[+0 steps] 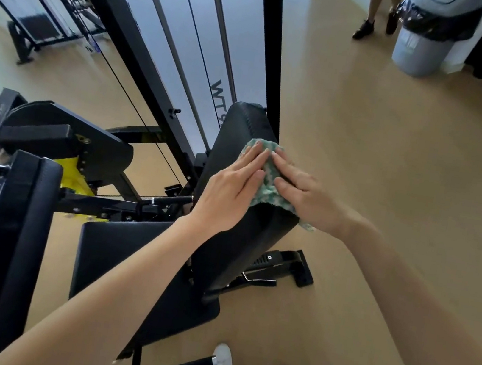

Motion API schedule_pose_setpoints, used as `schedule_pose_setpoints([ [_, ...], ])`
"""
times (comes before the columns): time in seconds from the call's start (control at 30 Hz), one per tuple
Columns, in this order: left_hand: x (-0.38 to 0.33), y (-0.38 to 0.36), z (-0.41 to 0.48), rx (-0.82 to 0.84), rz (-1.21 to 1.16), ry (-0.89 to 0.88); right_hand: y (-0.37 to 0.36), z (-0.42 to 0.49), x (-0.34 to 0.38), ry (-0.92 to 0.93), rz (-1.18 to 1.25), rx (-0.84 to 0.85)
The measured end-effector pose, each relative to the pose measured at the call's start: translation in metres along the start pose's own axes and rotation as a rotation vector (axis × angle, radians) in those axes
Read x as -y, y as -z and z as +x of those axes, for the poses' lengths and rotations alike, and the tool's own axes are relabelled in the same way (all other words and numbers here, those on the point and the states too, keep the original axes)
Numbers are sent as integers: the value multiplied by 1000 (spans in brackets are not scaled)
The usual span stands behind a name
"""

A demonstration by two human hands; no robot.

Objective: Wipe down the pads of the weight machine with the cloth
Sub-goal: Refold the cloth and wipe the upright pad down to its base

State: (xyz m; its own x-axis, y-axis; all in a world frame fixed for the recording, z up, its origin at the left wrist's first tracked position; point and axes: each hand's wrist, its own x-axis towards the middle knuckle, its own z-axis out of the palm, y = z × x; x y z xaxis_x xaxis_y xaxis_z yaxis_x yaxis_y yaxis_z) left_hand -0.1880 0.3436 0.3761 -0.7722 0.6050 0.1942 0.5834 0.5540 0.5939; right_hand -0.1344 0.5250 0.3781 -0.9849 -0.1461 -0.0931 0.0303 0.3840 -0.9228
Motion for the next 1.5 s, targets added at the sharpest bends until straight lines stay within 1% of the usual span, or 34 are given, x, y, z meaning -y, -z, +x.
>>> schedule_pose_setpoints([
  [0.07,10,2,18,11,-51,32,7,19,4,-21,-12,65],
  [0.17,23,11,48,55,-39,71,14,51,8,-35,-32,93],
  [0.27,35,19,77,62,-51,121,16,87,10,-38,-86,70],
  [0.4,48,24,112,25,-61,203,18,127,11,-34,-77,29],
  [0.53,61,24,131,-5,-190,295,22,151,6,-28,-44,8],
  [0.67,65,13,129,-30,-359,310,21,157,4,-66,50,-21],
  [0.73,60,9,117,-48,-357,282,19,153,2,-77,69,-30],
  [0.83,48,-1,92,-73,-288,229,15,129,-4,-51,120,-26],
  [0.97,34,-20,45,-113,-333,163,7,81,-5,-32,155,-10],
  [1.1,20,-35,-7,-111,-407,165,-1,30,-10,4,138,-26],
  [1.2,5,-42,-35,-112,-390,164,-12,-6,-18,55,121,-80],
  [1.27,-2,-42,-52,-165,-354,148,-16,-26,-23,65,146,-104],
  [1.3,-4,-39,-58,-216,-359,149,-15,-35,-25,57,181,-128],
  [1.33,-4,-35,-58,-281,-390,170,-11,-41,-27,53,214,-172],
  [1.4,-6,-26,-44,-379,-498,278,2,-44,-26,51,252,-308],
  [1.47,-9,-17,-15,-321,-624,387,13,-33,-18,27,284,-390],
  [1.5,-14,-14,-3,-254,-632,415,16,-24,-12,15,310,-370],
])
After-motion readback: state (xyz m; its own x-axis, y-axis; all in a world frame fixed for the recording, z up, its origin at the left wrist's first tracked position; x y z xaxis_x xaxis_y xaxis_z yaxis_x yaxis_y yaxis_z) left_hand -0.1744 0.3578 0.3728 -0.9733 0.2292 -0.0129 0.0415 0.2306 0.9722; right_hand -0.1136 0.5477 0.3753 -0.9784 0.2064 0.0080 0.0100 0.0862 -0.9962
